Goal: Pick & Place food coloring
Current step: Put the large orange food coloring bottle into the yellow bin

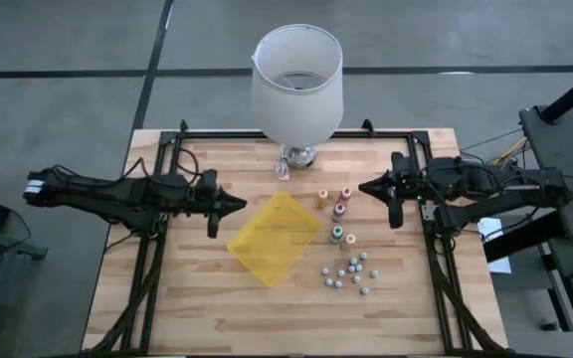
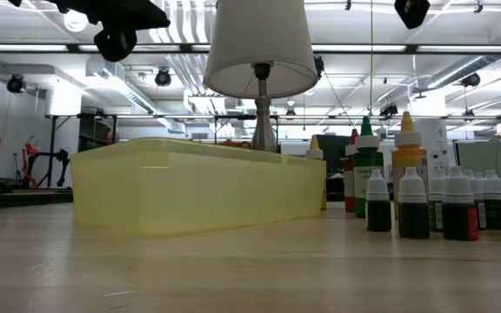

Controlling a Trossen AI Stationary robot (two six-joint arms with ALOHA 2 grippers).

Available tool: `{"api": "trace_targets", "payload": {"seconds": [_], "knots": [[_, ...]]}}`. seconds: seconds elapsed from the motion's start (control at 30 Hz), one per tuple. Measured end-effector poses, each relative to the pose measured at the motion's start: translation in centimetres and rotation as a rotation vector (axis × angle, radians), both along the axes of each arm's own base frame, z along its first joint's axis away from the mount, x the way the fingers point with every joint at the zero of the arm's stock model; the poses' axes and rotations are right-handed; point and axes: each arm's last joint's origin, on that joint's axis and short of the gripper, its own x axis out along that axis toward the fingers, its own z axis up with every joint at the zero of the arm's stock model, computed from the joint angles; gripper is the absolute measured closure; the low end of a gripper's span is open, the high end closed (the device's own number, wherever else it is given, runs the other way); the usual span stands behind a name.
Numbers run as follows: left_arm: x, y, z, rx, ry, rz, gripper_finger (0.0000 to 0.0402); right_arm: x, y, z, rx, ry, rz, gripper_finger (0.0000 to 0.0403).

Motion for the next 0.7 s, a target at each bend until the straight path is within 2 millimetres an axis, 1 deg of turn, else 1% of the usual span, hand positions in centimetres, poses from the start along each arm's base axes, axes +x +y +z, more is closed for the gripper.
{"api": "trace_targets", "payload": {"seconds": [0.13,0.3,0.5,0.7], "knots": [[0.5,-0.1,-0.1,-0.003,-0.007,-0.009,0.0401,0.5,0.0,0.2,-0.009,0.07,0.001,0.0394],[1.0,-0.2,-0.2,-0.007,-0.013,-0.027,0.0401,1.2,0.1,0.2,-0.033,0.115,0.009,0.0394],[1.5,-0.3,-0.6,-0.01,0.008,-0.041,0.0401,1.7,0.1,-0.4,-0.034,0.144,0.009,0.0394],[2.0,-0.4,-1.1,-0.029,0.036,-0.053,0.0401,1.9,0.2,-0.9,-0.025,0.162,0.005,0.0394]]}}
